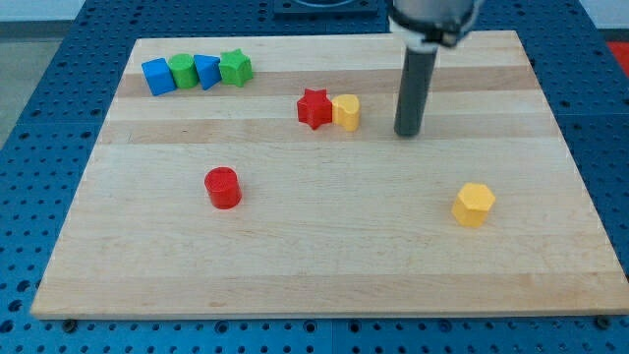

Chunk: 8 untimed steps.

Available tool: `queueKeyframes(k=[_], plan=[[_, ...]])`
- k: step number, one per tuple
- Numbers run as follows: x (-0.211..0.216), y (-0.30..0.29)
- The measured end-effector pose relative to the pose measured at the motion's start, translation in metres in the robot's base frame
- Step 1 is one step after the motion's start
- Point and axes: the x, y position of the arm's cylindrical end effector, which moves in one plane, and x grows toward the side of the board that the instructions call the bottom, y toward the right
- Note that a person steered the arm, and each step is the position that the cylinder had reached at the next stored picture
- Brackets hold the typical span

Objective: Move the red circle towards the red star

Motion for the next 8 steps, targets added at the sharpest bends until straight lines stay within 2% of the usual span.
queueKeyframes(k=[1,2,3,5,6,8], plan=[[0.074,-0.017],[0.126,-0.052],[0.144,-0.105],[0.145,-0.212],[0.144,-0.245],[0.119,-0.242]])
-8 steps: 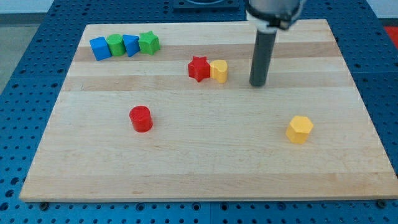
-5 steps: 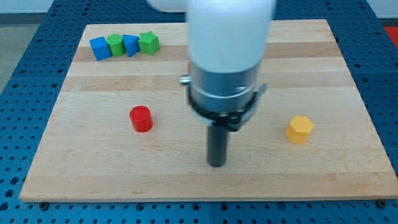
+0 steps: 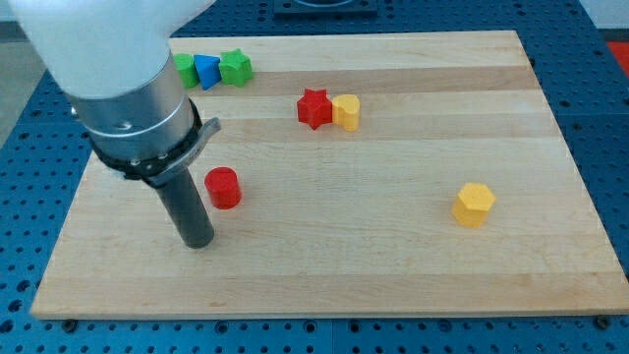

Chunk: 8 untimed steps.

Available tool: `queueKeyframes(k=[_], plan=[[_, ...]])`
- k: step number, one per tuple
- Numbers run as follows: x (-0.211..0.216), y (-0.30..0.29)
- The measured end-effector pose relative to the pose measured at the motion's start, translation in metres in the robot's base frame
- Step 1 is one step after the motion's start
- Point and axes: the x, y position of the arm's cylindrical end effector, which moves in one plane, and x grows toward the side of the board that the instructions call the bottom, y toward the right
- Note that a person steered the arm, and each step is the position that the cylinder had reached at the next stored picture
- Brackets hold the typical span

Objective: Move the red circle towards the red star

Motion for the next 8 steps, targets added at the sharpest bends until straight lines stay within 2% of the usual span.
queueKeyframes(k=[1,2,5,6,8], plan=[[-0.007,0.000],[-0.038,0.000],[-0.155,0.009],[-0.151,0.003],[-0.097,-0.046]])
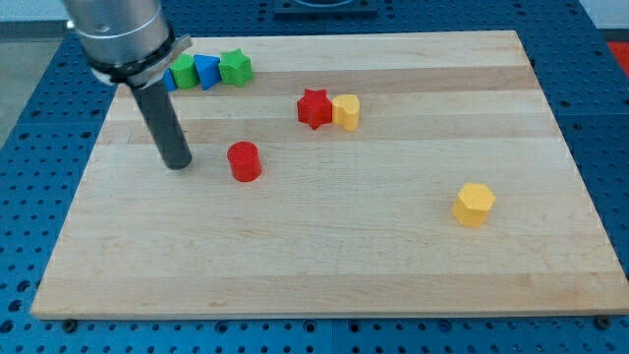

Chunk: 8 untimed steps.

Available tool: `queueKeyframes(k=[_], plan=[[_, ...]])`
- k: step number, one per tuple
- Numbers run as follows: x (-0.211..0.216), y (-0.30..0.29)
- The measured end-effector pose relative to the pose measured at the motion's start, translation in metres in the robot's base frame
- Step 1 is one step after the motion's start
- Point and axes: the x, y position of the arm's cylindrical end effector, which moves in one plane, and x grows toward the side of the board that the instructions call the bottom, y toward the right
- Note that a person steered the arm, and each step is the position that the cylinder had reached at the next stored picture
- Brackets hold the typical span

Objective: Move the red circle towards the red star

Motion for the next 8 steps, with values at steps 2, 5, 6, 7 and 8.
queueKeyframes(k=[2,5,6,7,8], plan=[[0.088,0.074],[0.034,0.092],[-0.008,0.086],[-0.047,0.084],[-0.056,0.084]])
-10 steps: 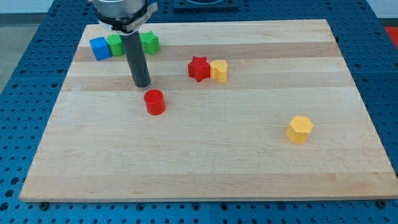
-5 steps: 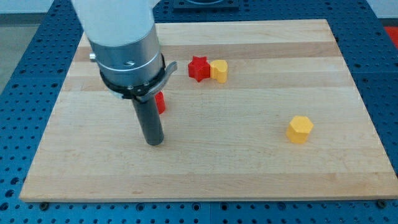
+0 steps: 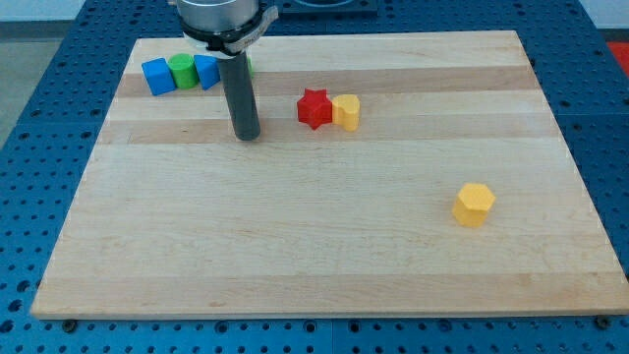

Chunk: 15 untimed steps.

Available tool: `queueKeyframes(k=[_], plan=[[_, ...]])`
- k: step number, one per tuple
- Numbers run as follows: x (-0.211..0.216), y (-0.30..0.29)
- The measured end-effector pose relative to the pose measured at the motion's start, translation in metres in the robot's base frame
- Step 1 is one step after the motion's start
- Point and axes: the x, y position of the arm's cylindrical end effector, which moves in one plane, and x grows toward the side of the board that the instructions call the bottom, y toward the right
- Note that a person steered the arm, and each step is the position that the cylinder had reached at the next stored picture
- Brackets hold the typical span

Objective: Move the red circle towards the red star

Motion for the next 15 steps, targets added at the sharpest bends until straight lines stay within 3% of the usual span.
queueKeyframes(k=[3,7,9,12,15], plan=[[0.047,-0.046],[0.046,-0.080],[-0.017,-0.080],[-0.019,-0.030],[-0.032,-0.064]])
